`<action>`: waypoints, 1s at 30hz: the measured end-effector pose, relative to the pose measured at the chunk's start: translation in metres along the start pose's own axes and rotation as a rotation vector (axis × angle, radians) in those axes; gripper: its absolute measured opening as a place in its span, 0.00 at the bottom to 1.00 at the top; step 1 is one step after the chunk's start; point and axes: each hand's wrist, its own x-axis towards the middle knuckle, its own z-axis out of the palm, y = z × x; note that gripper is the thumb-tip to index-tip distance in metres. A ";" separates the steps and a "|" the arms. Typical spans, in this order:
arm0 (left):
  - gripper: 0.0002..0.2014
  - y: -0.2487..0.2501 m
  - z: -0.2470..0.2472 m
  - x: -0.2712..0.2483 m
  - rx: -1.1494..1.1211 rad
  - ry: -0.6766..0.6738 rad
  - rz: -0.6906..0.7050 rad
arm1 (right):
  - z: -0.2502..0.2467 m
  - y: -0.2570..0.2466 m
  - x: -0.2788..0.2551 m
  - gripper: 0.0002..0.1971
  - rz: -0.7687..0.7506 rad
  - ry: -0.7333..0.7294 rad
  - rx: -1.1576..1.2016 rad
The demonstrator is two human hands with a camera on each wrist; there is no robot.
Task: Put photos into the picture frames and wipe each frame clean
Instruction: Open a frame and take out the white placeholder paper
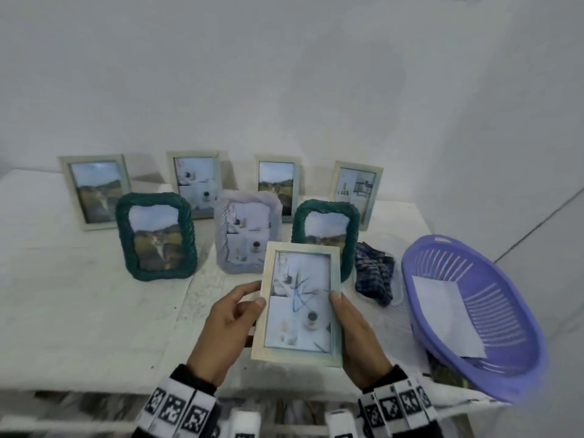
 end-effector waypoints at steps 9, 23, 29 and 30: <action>0.46 -0.043 -0.044 -0.018 0.578 0.033 0.026 | 0.049 0.051 -0.018 0.19 -0.022 0.017 -0.046; 0.21 -0.037 -0.042 -0.035 -0.042 -0.137 -0.105 | 0.070 0.072 -0.017 0.07 -0.139 0.135 -0.483; 0.06 -0.056 -0.067 -0.021 0.084 0.132 0.021 | 0.049 0.082 -0.009 0.06 -0.249 0.303 -0.770; 0.06 -0.062 -0.071 -0.017 0.160 0.150 0.035 | 0.048 0.083 -0.008 0.07 -0.238 0.305 -0.820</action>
